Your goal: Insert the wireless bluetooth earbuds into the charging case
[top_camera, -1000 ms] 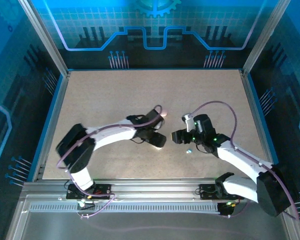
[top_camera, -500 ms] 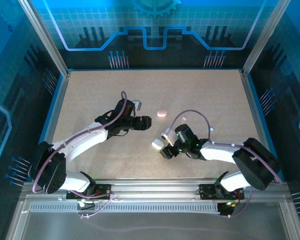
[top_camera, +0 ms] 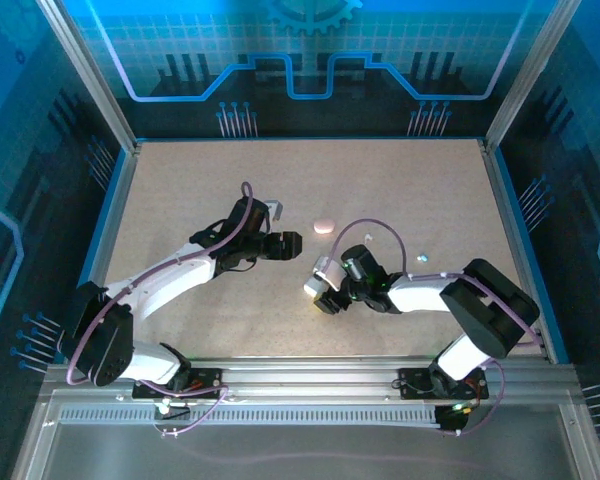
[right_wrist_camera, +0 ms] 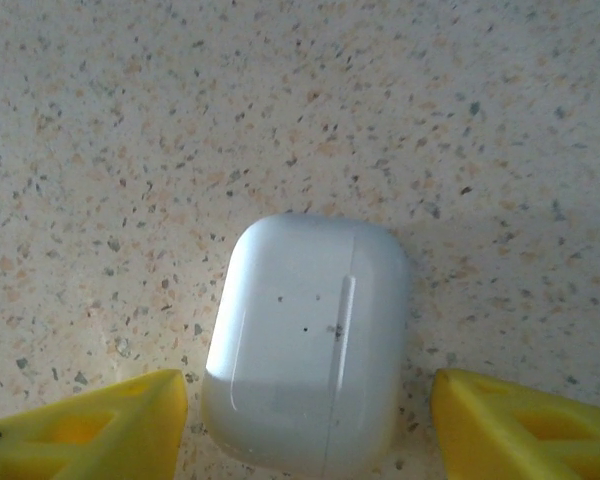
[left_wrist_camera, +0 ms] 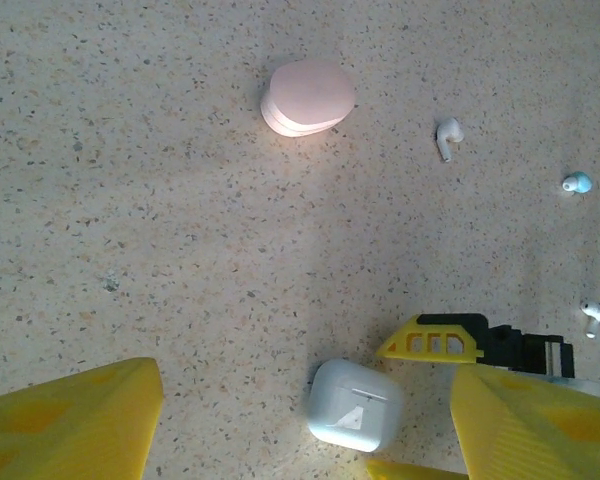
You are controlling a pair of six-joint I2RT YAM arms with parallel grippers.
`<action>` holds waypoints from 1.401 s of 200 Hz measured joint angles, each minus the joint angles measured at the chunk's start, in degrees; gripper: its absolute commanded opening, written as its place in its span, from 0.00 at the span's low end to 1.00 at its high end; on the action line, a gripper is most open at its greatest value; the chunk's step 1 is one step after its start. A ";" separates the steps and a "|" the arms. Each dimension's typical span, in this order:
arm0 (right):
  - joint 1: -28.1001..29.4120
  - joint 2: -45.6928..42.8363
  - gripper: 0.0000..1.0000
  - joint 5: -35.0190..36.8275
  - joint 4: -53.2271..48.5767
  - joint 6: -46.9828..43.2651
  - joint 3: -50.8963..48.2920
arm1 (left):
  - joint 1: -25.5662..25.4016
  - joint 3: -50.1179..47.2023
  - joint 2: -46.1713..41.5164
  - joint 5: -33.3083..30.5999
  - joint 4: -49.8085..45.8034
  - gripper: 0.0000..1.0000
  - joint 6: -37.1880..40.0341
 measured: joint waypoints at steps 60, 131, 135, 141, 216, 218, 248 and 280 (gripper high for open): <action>-0.76 2.82 0.48 -1.40 2.78 -1.70 1.01 | 0.92 0.00 0.00 0.48 0.02 0.77 -0.02; -0.74 -2.38 0.44 -3.04 0.44 -3.65 0.94 | 1.66 -0.02 -0.11 3.43 0.90 0.77 0.66; -0.74 -3.80 0.44 -3.06 0.09 -3.98 0.94 | 1.70 -0.02 -0.20 3.80 1.09 0.78 0.70; -0.74 -5.55 0.45 -3.08 -0.33 -4.37 0.94 | 1.84 -0.07 -0.48 4.55 1.57 0.78 0.87; 0.11 -25.14 0.46 0.02 -11.19 -17.27 6.73 | 5.01 -3.02 -9.92 21.14 11.45 0.84 5.01; 0.11 -25.40 0.46 0.07 -11.34 -17.62 6.73 | 5.05 -3.02 -10.01 21.66 11.63 0.84 5.16; 0.13 -29.35 0.46 1.42 -13.11 -22.86 7.45 | 5.05 -3.02 -9.90 29.64 12.83 0.82 6.49; 0.13 -30.64 0.46 1.97 -14.01 -25.86 8.70 | 5.05 -2.99 -7.52 37.55 13.53 0.79 6.43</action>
